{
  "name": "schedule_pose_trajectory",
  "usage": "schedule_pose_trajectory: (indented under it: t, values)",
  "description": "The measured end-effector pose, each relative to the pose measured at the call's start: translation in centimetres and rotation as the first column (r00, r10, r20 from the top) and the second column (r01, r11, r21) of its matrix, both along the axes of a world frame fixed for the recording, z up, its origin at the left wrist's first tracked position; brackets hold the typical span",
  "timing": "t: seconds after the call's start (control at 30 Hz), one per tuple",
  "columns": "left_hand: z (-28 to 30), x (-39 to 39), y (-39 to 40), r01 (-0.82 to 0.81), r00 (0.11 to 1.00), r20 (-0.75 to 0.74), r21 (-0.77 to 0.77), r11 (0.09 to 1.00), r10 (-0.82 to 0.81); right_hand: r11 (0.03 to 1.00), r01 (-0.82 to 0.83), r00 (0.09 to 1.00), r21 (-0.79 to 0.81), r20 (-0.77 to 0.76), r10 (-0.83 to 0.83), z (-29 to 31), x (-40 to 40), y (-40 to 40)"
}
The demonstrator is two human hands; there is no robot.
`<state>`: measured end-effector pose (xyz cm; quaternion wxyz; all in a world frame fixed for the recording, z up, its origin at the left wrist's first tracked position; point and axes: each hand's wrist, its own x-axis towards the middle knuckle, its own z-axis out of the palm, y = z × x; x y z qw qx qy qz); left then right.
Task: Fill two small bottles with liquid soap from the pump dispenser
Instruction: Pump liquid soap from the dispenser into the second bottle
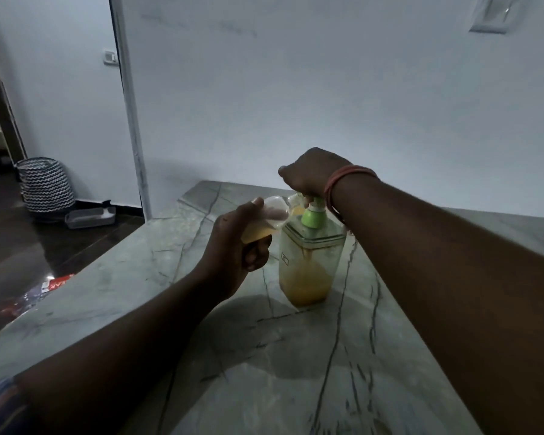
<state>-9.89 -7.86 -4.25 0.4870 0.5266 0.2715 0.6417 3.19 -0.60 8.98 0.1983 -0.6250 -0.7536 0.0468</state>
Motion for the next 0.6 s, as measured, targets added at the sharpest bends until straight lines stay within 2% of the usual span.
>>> schedule_pose_trajectory:
  t: [0.07,0.2,0.5,0.6]
  values:
    - [-0.1,-0.1,0.3,0.009,1.0,0.006,0.005,1.0,-0.009,0.998,-0.027,1.0,-0.049,0.004,0.027,-0.8,-0.1,0.5]
    - [-0.1,-0.1,0.7,0.017,1.0,-0.001,0.022,1.0,-0.017,0.999,-0.039,0.995,-0.037,0.086,0.042,-1.0,0.0,1.0]
    - [0.1,0.0,0.0,-0.002,1.0,0.008,-0.001,1.0,0.002,0.996,-0.057,0.987,-0.064,0.143,0.066,0.2,0.0,-0.3]
    - [-0.1,-0.1,0.4,0.005,1.0,0.019,0.004,1.0,-0.005,0.999,-0.041,0.997,-0.012,0.069,0.042,-0.3,-0.1,-0.1]
